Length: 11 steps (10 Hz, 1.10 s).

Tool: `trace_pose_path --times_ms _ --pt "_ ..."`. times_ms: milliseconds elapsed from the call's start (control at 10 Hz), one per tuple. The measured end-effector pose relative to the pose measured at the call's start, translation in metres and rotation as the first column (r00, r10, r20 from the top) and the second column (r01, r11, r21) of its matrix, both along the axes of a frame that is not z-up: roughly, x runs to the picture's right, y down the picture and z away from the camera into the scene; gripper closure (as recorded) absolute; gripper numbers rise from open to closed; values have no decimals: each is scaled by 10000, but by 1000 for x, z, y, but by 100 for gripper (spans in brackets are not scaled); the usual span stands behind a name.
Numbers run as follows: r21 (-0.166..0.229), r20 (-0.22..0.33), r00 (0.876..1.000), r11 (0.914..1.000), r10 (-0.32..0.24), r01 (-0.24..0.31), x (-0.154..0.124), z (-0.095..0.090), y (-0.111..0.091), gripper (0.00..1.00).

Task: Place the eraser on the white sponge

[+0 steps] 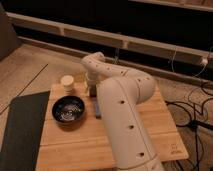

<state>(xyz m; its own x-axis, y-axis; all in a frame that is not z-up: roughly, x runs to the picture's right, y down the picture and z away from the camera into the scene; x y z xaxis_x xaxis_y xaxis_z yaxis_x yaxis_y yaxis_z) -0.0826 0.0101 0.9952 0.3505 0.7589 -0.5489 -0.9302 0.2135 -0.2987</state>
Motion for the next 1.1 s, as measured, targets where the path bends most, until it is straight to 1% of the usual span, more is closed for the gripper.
trace_pose_path --times_ms 200,500,600,700,800,900,1100 --pt "-93 -36 9999 9999 93 -94 2 5 -3 58" --pt "-264 -136 9997 9994 211 -215 7 11 -5 93" --pt "-176 -176 9996 9996 210 -213 8 11 -11 99" --pt "35 -204 9996 9998 203 -203 9 8 -22 100" --pt "454 -213 9996 9988 168 -158 10 1 -42 100" --pt "1044 -204 9997 9945 149 -127 10 -12 -69 100" --pt "1743 -146 9996 9845 244 -215 10 -33 -98 100"
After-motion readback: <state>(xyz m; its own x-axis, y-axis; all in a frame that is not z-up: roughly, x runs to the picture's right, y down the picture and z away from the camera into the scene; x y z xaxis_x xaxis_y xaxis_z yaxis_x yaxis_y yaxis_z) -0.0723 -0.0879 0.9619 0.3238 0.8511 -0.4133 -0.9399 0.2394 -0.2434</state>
